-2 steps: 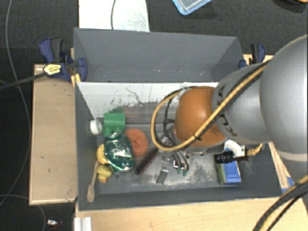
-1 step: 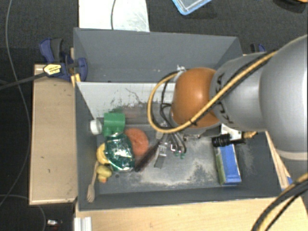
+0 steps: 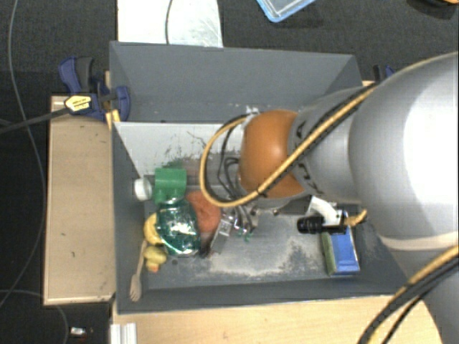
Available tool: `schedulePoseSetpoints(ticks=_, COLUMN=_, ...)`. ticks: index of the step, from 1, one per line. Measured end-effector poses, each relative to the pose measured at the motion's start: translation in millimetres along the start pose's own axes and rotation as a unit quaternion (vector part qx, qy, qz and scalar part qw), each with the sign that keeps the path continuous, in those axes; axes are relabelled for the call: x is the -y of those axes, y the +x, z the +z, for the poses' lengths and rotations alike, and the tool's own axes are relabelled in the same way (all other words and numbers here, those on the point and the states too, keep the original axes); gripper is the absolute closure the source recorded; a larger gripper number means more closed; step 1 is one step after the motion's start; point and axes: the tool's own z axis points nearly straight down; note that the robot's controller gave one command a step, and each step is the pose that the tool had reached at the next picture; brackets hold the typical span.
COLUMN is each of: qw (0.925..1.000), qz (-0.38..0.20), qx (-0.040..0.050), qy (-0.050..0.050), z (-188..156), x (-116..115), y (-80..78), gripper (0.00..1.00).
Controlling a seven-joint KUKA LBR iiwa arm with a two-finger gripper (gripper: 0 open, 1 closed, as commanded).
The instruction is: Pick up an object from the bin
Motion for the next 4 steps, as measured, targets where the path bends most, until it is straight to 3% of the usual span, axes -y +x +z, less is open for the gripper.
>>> schedulePoseSetpoints(ticks=1, qw=0.9985, qz=-0.054, qx=0.0070, qy=-0.003, z=-2, x=26, y=-28.4, gripper=1.00)
schedulePoseSetpoints(ticks=2, qw=0.9986, qz=-0.053, qx=0.0070, qy=-0.003, z=-2, x=26, y=-28.5, gripper=1.00)
schedulePoseSetpoints(ticks=3, qw=0.9984, qz=-0.057, qx=0.0042, qy=-0.002, z=-55, x=29, y=-19.6, gripper=1.00)
schedulePoseSetpoints(ticks=4, qw=0.9955, qz=-0.094, qx=0.0069, qy=-0.003, z=-136, x=27, y=0.1, gripper=1.00)
